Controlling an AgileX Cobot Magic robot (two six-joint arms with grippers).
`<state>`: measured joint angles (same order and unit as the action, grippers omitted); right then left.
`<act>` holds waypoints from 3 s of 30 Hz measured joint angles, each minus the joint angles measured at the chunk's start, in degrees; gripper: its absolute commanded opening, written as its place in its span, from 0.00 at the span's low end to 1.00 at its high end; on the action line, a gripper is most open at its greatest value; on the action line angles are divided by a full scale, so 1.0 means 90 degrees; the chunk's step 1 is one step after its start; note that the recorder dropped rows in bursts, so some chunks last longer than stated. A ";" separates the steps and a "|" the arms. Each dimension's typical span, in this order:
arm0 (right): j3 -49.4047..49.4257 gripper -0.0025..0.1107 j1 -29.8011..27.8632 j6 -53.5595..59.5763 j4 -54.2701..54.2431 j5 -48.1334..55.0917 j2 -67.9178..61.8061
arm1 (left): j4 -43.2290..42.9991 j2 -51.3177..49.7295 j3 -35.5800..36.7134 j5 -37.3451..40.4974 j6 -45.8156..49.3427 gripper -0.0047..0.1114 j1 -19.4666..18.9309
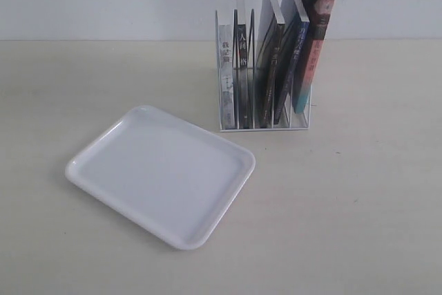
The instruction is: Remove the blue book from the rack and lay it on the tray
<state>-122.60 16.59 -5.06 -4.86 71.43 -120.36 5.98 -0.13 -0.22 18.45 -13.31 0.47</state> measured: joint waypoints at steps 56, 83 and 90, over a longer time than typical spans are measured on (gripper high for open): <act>-0.0076 0.33 0.1332 -0.0792 0.1169 -0.0151 0.0111 | 0.0000 0.0000 0.0000 0.0000 0.0000 0.09 0.0000; -0.0076 0.02 0.1332 -0.0804 0.1157 -0.0151 -0.0346 | 0.0000 0.0000 0.0000 0.0000 0.0000 0.09 0.0000; -0.0178 0.02 0.1332 -0.0791 0.1157 -0.0041 -0.0060 | 0.0000 0.0000 0.0000 0.0000 0.0000 0.09 0.0000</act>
<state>-124.20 28.58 -12.18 5.55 71.06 -120.90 5.98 -0.13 -0.22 18.45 -13.31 0.47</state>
